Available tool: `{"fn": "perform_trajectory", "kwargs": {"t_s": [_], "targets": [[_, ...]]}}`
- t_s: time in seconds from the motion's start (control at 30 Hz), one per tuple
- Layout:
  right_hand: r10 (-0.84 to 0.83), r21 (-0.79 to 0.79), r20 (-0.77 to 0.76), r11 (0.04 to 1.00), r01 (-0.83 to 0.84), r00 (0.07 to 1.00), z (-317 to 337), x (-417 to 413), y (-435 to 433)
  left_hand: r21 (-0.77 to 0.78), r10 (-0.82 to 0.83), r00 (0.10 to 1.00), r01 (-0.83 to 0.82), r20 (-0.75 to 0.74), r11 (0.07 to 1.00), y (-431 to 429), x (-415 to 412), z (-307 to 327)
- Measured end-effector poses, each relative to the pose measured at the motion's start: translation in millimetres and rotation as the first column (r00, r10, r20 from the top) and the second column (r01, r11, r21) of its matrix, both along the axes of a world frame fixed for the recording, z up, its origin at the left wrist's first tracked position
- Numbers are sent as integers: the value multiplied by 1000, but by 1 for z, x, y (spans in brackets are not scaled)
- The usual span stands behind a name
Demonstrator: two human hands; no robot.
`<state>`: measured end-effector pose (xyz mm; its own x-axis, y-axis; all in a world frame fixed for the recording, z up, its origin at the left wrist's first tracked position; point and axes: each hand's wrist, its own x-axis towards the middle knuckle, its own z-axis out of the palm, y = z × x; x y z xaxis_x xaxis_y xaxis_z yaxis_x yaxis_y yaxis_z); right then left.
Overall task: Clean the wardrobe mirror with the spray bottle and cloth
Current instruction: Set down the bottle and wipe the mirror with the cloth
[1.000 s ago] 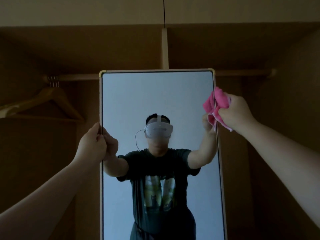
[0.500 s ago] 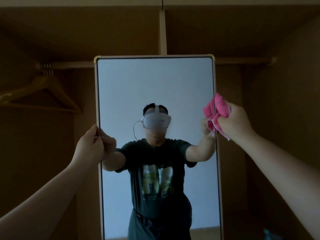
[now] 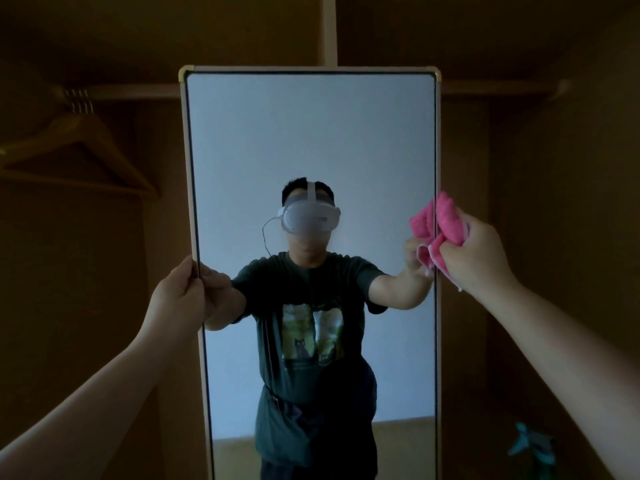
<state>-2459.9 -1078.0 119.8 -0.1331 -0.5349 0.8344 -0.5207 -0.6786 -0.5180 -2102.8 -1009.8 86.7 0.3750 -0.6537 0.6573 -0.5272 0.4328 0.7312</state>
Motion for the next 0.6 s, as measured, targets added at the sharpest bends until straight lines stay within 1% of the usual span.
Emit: {"fn": "perform_trajectory", "kwargs": {"t_s": [0.07,0.13,0.2,0.33,0.6], "targets": [[7,10,6,1000,-7,1000,-7,0,1,-29,67,998,-66,10,997,-4,1,-6],[7,26,7,1000,-8,1000,-14,0,2,1,77,996,-77,40,997,-5,2,-14],[14,34,11,999,-15,1000,-21,0,3,23,75,997,-75,25,997,-8,7,-22],[30,34,17,999,-30,999,-34,2,7,64,54,997,-57,48,996,-12,15,-42],[31,74,48,997,-34,998,-61,4,10,119,-28,1000,28,-4,992,-19,26,-73]]}}
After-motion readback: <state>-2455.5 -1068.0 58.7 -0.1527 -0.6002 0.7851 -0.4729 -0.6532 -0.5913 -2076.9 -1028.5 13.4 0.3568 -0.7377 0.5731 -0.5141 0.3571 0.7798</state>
